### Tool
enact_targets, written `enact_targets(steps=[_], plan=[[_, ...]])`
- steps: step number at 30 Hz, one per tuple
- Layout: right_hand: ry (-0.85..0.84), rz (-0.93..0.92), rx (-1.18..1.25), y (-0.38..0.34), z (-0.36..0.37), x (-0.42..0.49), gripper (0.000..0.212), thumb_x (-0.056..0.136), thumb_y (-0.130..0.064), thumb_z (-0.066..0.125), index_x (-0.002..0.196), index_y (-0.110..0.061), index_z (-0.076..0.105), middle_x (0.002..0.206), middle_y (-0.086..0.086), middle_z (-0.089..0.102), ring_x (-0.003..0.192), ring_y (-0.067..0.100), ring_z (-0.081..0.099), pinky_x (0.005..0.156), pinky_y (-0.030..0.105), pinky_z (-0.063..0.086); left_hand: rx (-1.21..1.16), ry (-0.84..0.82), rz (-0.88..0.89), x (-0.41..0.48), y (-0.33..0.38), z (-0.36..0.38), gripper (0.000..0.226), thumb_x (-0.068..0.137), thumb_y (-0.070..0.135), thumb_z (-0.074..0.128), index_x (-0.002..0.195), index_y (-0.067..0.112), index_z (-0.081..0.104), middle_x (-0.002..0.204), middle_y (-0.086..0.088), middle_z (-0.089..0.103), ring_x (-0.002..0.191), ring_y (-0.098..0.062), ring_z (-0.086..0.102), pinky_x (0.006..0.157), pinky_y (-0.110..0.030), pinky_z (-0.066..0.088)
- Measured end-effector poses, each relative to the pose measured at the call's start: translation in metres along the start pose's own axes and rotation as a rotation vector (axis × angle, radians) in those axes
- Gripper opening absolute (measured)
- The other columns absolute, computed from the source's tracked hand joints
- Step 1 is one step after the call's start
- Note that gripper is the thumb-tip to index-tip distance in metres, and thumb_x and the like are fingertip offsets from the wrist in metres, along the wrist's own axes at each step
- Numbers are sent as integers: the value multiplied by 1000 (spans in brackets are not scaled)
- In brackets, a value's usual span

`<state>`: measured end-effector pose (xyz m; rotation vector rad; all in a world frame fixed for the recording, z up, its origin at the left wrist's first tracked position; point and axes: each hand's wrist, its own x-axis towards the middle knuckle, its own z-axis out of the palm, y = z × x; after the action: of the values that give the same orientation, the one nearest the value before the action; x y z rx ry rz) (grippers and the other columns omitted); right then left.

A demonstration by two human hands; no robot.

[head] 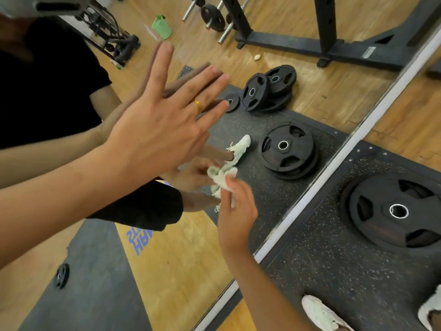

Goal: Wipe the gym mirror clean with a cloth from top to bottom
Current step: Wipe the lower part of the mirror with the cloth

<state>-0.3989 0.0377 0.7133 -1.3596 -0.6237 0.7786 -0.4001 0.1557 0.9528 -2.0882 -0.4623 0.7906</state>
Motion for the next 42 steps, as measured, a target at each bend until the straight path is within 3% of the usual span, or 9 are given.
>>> enact_targets(steps=[7, 10, 13, 17, 24, 29, 32, 36, 42], plan=[[86, 167, 49, -4, 2, 19, 26, 97, -2, 65, 119, -12, 74, 114, -1, 70, 105, 7, 64, 90, 27, 55, 209, 19, -8, 0, 10, -12, 63, 107, 46, 7, 163, 20, 18, 171, -17, 5, 159, -34, 1, 114, -75, 3], [212, 214, 108, -9, 13, 19, 23, 98, -6, 67, 119, -11, 74, 112, 1, 71, 103, 11, 67, 88, 34, 57, 227, -1, -18, 2, 10, -16, 62, 107, 47, 8, 163, 20, 12, 171, -17, 0, 159, -34, -2, 115, -75, 1], [172, 203, 57, -13, 21, -17, 24, 97, -5, 68, 119, -10, 73, 109, 0, 71, 100, 11, 69, 84, 35, 59, 233, 3, -12, 1, 11, -15, 62, 107, 47, 11, 163, 21, 14, 171, -16, 2, 159, -33, -1, 115, -75, 2], [35, 142, 14, -13, 13, -33, 26, 95, 0, 66, 117, -12, 76, 106, -6, 71, 98, 5, 67, 86, 22, 55, 229, 5, -26, 1, 7, -14, 63, 106, 47, 8, 163, 22, 17, 171, -16, 2, 159, -33, -1, 115, -75, 0], [165, 125, -58, -6, 16, -2, 19, 98, -9, 64, 113, -10, 75, 95, -7, 67, 86, 3, 60, 78, 18, 49, 188, -24, -31, 2, 8, -15, 64, 106, 46, 8, 163, 21, 21, 172, -15, 3, 159, -32, -2, 117, -76, 0], [-26, 33, -5, -11, 15, -68, 21, 99, -13, 62, 118, -12, 72, 106, -12, 64, 96, 7, 65, 82, 26, 57, 171, -12, -47, 2, 8, -13, 65, 105, 47, 7, 163, 21, 23, 171, -15, 3, 159, -32, -2, 118, -76, 1], [53, 100, -20, -4, 6, -37, 24, 93, 2, 69, 114, -8, 74, 103, -2, 68, 92, 1, 60, 82, 21, 53, 180, -38, -28, 4, 11, -20, 65, 105, 46, 6, 163, 22, 23, 172, -14, 4, 159, -31, 0, 117, -76, 2], [115, 107, 21, -18, 8, -5, 19, 94, 2, 68, 108, -9, 76, 95, -4, 69, 86, 5, 62, 78, 8, 47, 184, -32, -36, 3, 11, -16, 66, 104, 45, 3, 163, 23, 22, 172, -14, 2, 159, -31, -1, 117, -76, 0], [-18, 52, 24, -9, 19, -68, 22, 98, -7, 63, 114, -17, 75, 111, -10, 68, 105, 0, 65, 88, 19, 55, 162, -24, -41, 3, 9, -16, 64, 105, 47, 11, 162, 22, 27, 172, -14, 5, 159, -31, 1, 117, -75, -4]])
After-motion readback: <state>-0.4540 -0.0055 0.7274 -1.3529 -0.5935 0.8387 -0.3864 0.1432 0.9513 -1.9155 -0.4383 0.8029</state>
